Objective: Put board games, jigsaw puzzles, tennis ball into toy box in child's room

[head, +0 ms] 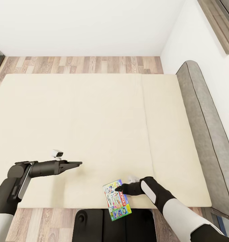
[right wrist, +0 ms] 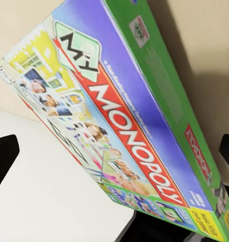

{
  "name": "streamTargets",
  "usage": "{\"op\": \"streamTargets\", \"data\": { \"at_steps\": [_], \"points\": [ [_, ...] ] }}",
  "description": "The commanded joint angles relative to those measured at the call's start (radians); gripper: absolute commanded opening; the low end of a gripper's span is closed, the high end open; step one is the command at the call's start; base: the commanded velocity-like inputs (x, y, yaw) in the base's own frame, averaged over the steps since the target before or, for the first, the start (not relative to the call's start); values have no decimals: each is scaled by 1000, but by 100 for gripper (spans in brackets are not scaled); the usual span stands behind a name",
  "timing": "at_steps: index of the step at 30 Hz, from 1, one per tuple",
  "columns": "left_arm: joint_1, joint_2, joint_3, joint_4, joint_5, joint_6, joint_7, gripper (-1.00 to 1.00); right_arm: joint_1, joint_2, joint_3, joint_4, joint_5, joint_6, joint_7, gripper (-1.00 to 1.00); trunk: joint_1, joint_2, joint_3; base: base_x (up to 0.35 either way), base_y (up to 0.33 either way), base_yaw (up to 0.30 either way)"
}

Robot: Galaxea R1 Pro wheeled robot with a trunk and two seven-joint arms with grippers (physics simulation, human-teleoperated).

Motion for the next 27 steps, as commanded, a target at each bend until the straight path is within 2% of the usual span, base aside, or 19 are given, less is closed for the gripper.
{"op": "streamTargets", "data": {
  "at_steps": [1,11,27],
  "points": [
    [0,0,0,0,0,11,-4,100,-1,-1,2,0,3,3,2,100,1,-2,-1,0,0,0],
    [0,-1,0,0,-1,11,-4,100,-1,-2,1,5,2,10,-1,100,1,-2,-1,0,0,0],
    [0,0,0,0,-1,10,-4,100,-1,3,1,73,-2,37,-1,100,1,-2,-1,0,0,0]
  ]
}}
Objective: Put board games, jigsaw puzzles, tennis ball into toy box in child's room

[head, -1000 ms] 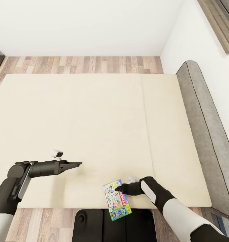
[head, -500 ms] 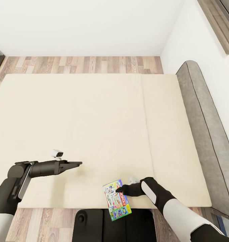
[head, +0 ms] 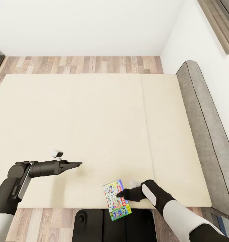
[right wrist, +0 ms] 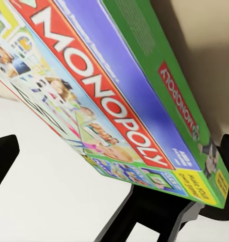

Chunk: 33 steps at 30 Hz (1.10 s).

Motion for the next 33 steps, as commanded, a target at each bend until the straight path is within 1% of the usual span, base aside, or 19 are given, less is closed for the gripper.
{"op": "streamTargets", "data": {
  "at_steps": [1,15,33],
  "points": [
    [0,0,0,0,0,11,-4,100,-1,0,3,1,4,2,5,100,1,-2,-1,0,0,0],
    [0,1,0,0,-2,10,-4,100,-1,10,5,28,5,3,5,100,1,-2,-1,0,0,0],
    [0,1,0,0,-4,10,-4,100,0,15,6,30,16,-11,6,100,1,-2,-1,0,0,0]
  ]
}}
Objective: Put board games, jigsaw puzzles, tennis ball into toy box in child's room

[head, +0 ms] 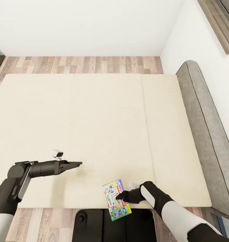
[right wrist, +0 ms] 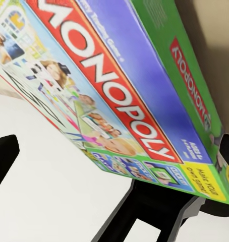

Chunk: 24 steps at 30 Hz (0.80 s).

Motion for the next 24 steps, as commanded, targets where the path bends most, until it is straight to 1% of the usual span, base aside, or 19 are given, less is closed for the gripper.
{"op": "streamTargets", "data": {
  "at_steps": [1,24],
  "points": [
    [0,0,0,0,0,11,-4,100,-1,0,3,-1,4,2,5,100,1,-2,-1,0,0,0],
    [0,-1,-1,0,-2,10,-4,100,-2,3,3,-14,5,-2,6,100,1,-2,-1,0,0,0]
  ]
}}
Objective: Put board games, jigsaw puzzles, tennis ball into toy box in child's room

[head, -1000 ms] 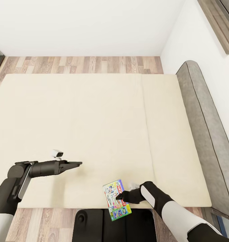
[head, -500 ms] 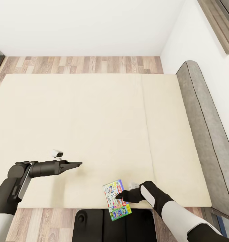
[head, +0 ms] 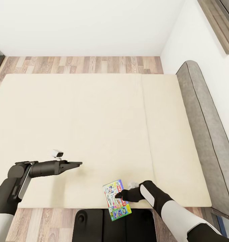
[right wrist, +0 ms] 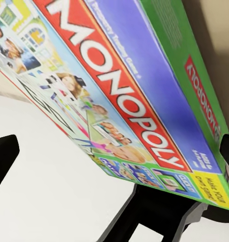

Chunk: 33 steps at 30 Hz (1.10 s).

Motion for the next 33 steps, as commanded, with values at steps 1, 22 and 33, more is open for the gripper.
{"op": "streamTargets", "data": {
  "at_steps": [1,22,33],
  "points": [
    [0,0,0,0,0,11,-4,100,-1,0,3,0,3,2,5,100,1,-2,-1,0,0,0],
    [0,0,-1,0,0,11,-4,100,-1,20,3,-2,-3,-34,24,100,1,-2,-1,0,0,0],
    [0,0,-1,0,0,11,-4,100,0,18,4,-2,3,-75,37,100,1,-2,-1,0,0,0]
  ]
}}
